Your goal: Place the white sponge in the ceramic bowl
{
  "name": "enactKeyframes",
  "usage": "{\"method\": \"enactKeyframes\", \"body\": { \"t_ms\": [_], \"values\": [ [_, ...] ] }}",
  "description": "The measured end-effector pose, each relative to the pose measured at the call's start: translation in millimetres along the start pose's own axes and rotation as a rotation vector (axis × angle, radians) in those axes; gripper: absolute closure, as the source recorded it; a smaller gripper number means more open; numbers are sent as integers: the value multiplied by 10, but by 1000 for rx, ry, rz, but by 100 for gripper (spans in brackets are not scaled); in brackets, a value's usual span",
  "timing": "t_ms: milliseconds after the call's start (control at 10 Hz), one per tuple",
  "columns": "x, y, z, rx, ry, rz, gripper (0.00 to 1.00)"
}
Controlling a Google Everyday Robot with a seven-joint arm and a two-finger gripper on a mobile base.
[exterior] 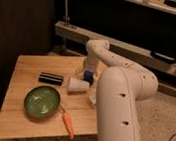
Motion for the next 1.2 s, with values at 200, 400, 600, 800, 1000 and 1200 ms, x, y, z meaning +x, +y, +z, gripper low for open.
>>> {"method": "enactKeyframes", "body": {
  "t_ms": [200, 400, 600, 800, 1000, 1200],
  "values": [
    [25, -32, 61, 11, 6, -2, 20],
    [48, -46, 95, 20, 12, -3, 25],
    [52, -39, 107, 25, 16, -3, 46],
    [72, -32, 133, 37, 35, -2, 66],
    [89, 8, 144, 42, 51, -2, 88],
    [66, 139, 10, 19, 26, -17, 92]
  ]
}}
